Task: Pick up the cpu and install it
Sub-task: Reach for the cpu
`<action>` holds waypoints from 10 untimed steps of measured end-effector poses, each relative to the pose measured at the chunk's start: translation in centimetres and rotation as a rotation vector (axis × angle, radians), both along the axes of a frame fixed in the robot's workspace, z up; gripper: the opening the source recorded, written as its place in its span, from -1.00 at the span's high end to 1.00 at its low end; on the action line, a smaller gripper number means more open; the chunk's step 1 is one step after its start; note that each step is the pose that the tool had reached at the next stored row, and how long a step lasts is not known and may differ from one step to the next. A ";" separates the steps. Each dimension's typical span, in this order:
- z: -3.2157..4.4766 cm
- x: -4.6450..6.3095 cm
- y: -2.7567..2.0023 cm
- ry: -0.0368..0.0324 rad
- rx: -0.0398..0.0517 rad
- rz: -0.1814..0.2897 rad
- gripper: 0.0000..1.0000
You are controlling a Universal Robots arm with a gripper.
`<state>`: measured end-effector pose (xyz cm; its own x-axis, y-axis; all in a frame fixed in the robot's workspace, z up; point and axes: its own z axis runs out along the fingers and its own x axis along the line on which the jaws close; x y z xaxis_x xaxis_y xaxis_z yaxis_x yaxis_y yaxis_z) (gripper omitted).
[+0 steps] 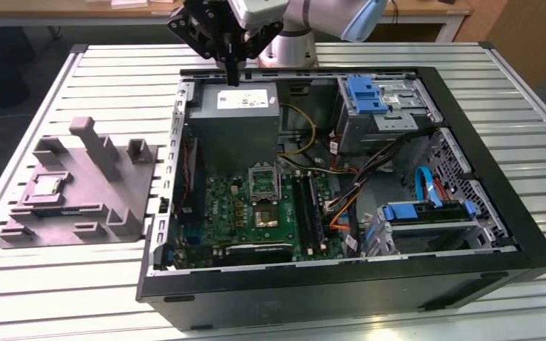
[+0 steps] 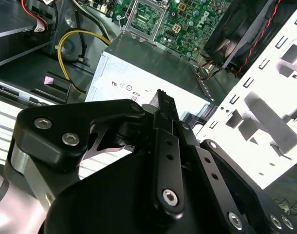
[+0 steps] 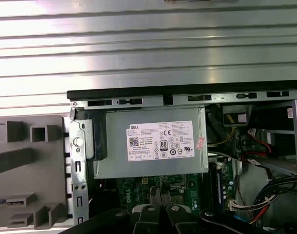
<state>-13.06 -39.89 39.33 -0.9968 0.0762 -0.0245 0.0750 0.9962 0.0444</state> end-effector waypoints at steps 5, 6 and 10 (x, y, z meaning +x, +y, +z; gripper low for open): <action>0.00 -0.2 0.00 0.0000 0.0000 0.000 0.79; 0.00 -0.2 0.00 0.0000 0.0000 0.000 0.79; 0.00 -0.3 0.00 0.0000 0.0000 0.000 0.79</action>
